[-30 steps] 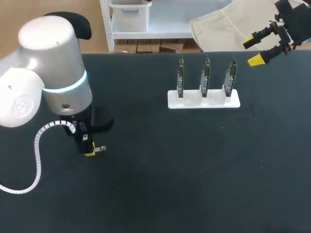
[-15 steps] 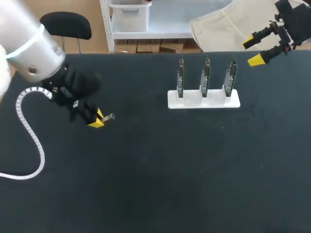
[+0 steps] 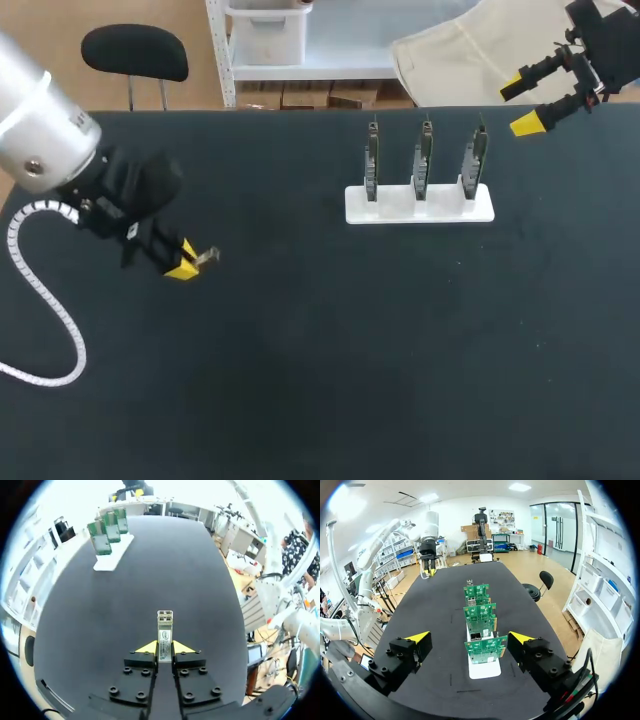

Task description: Pick up the optical module with the left hand, and insert it into the network port with the right hand.

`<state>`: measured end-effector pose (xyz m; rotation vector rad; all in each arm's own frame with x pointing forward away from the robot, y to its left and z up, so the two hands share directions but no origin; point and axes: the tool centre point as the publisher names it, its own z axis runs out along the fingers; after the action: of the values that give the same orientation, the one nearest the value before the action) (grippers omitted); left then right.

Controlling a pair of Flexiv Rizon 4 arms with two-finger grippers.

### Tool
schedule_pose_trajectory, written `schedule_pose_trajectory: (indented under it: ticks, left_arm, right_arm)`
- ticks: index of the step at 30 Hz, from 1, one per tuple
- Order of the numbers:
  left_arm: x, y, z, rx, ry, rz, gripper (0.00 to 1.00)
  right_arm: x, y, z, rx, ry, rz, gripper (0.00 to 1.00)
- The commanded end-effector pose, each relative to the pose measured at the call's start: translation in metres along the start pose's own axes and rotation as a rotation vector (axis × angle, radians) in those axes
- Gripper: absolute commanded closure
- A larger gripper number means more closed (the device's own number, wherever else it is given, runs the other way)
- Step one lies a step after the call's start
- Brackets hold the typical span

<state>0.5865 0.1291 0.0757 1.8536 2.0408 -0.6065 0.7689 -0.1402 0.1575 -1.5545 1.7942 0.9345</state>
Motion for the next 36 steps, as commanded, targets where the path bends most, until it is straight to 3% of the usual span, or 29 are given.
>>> schedule_pose_trajectory:
  ticks: [1, 7, 13, 15, 34, 36]
  left_arm:
    - [-0.014, 0.007, -0.006, -0.023, -0.081, 0.003, 1.0]
    - [-0.074, 0.032, -0.018, -0.034, -0.241, 0.098, 1.0]
    - [-0.13, 0.05, -0.033, -0.045, -0.323, 0.199, 1.0]
    - [-0.143, 0.053, -0.035, -0.052, -0.314, 0.215, 1.0]
    - [-0.143, 0.053, -0.035, -0.052, -0.314, 0.215, 1.0]
    - [-0.146, 0.054, -0.034, -0.071, -0.341, 0.205, 1.0]
  right_arm:
    - [0.0, 0.002, 0.0, 0.006, 0.0, -0.001, 0.0]
    - [0.0, 0.002, 0.0, 0.006, 0.0, -0.001, 0.0]
    - [0.0, 0.002, 0.0, 0.006, 0.0, -0.001, 0.0]
    - [0.0, 0.002, 0.0, 0.006, 0.0, -0.001, 0.0]
    - [0.0, 0.002, 0.0, 0.006, 0.0, -0.001, 0.0]
    - [0.0, 0.002, 0.0, 0.006, 0.0, -0.001, 0.0]
